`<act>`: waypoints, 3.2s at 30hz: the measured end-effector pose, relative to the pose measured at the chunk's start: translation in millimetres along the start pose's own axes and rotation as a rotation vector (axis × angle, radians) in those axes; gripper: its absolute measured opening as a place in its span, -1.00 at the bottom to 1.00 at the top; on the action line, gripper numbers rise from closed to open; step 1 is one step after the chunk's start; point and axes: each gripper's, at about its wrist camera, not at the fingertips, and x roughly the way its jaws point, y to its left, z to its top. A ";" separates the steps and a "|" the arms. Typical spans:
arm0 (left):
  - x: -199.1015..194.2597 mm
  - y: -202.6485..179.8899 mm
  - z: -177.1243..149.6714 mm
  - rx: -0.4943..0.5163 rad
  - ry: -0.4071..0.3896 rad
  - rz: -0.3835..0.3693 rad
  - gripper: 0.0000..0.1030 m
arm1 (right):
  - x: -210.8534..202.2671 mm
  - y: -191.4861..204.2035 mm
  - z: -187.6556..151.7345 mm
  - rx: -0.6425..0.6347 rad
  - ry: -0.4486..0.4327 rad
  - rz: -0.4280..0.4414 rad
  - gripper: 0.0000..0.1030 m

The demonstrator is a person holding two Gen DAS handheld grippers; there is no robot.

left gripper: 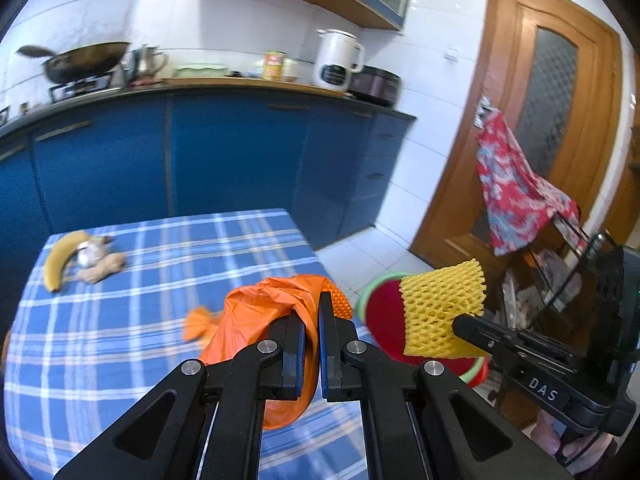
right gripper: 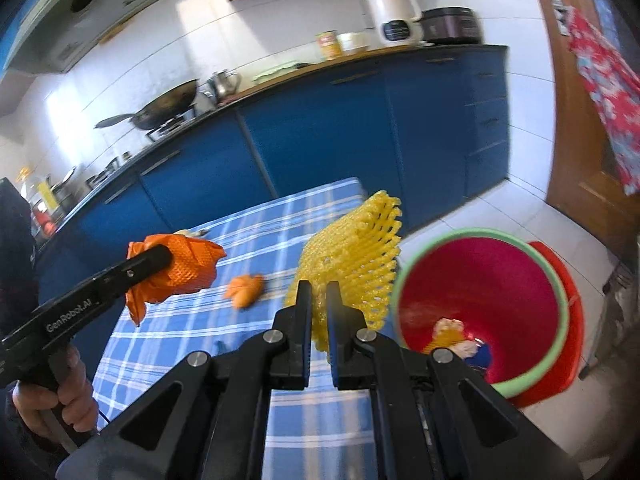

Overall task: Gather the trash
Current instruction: 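Carry the orange bag and foam net over the red bucket and open both tools, then return both tools over the table toward the blue plastic piece and gloves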

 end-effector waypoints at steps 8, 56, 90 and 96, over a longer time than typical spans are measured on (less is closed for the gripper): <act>41.8 -52.2 -2.3 0.082 0.066 -0.068 -0.91 | -8.6 -58.8 -8.8 0.084 0.004 -0.070 -0.81; 110.4 -72.1 -29.9 0.099 0.229 -0.031 -0.15 | 11.4 -137.9 -36.3 0.288 0.065 -0.162 0.14; 34.1 67.8 -84.1 -0.068 0.281 0.235 -0.15 | 17.1 -29.6 -40.7 0.148 0.121 -0.051 0.32; 39.2 75.2 -95.1 -0.065 0.305 0.233 -0.15 | 21.7 -18.7 -42.1 0.126 0.137 -0.047 0.33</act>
